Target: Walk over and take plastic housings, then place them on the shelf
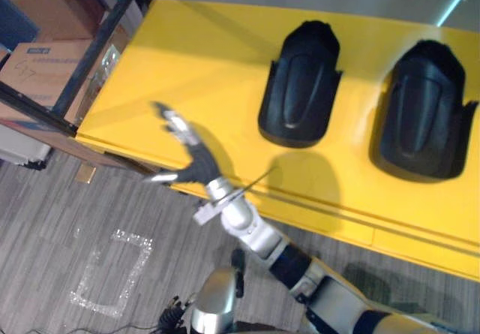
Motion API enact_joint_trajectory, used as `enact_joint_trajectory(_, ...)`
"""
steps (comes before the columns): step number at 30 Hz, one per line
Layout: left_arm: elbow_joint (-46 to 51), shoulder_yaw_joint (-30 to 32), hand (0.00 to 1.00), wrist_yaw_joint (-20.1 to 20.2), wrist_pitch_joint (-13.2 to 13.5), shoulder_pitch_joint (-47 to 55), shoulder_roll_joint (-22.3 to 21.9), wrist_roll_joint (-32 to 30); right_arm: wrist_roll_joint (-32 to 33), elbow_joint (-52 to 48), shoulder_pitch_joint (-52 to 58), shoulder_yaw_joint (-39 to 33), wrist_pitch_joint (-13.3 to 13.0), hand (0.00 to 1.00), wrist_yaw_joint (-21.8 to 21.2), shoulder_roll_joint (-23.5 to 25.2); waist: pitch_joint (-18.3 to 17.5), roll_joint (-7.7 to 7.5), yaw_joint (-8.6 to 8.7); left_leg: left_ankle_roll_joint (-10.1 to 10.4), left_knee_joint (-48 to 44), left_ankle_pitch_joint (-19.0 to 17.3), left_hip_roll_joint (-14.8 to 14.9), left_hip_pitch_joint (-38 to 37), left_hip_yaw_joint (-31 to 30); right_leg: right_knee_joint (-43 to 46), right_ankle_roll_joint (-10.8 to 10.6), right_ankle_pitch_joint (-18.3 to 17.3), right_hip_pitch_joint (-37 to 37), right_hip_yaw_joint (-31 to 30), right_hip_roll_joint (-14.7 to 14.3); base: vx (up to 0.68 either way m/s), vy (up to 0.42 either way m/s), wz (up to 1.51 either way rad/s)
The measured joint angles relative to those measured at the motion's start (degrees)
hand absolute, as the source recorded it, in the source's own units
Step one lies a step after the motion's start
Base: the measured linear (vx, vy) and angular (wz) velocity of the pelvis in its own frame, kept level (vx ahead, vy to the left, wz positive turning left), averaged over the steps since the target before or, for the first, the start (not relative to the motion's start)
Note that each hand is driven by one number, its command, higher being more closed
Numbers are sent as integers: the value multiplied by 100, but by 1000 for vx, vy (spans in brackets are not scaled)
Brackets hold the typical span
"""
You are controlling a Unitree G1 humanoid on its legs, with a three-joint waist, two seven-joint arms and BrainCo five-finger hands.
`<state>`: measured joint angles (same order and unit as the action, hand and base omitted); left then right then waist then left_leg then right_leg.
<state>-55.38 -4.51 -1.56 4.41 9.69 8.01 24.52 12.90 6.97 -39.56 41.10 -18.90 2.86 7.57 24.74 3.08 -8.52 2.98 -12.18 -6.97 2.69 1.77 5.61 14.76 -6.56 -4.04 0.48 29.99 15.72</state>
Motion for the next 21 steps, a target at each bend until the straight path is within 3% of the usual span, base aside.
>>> enact_joint_trajectory(2, 0, 202, 0, 0, -94, 46, 61, -110, 549, -269, -387, -684, 225, 0, -151, -139, -160, -267, 8, 3, 76, -1, 30, -118, 66, -299, -15, 115, 180, 3, -108, 105, 0, -10)
enact_joint_trajectory(4, 4, 356, 0, -2, -150, 59, 149, -316, 1131, -500, -653, -1970, 447, 0, -79, -628, -338, -555, 58, 7, 191, -4, 44, -293, 191, -736, -20, 321, 422, -34, -240, 73, 12, -17)
enact_joint_trajectory(7, 2, 450, 0, -34, -247, 135, 247, -321, 1164, -951, -617, -3299, 599, 0, 228, -1413, -536, -774, 209, 14, 309, -8, 30, -520, 610, -1165, -33, 596, 554, -343, -309, 39, 60, -49)
enact_joint_trajectory(10, -15, 471, 0, -54, -238, 153, 222, -329, 1156, -1477, -137, -4530, 785, 0, 284, -2216, -943, -767, 468, 30, 518, -28, 22, -633, 969, -1515, 8, 841, 493, -675, -388, 23, 54, -59)
enact_joint_trajectory(13, -241, 621, 0, -44, -242, 114, 166, -533, 1166, -1708, 857, -5419, 925, 0, 240, -2654, -1253, -738, 721, 63, 602, -141, 111, -810, 1387, -1615, 14, 904, 419, -1104, -533, 8, 14, -74)
enact_joint_trajectory(17, -495, 659, 0, -43, -302, 103, 135, -720, 1233, -1820, 2533, -6281, 1032, 0, 320, -2761, -1534, -634, 1038, 152, 685, -247, 282, -1049, 1863, -1635, 42, 893, 312, -1607, -738, 15, -30, -70)
enact_joint_trajectory(21, -667, 667, 0, -45, -389, 125, 52, -779, 1343, -1824, 3923, -6873, 945, 0, 493, -2501, -1695, -509, 1370, 231, 818, -294, 382, -1211, 2327, -1632, 88, 895, 127, -2071, -904, 5, -36, -64)
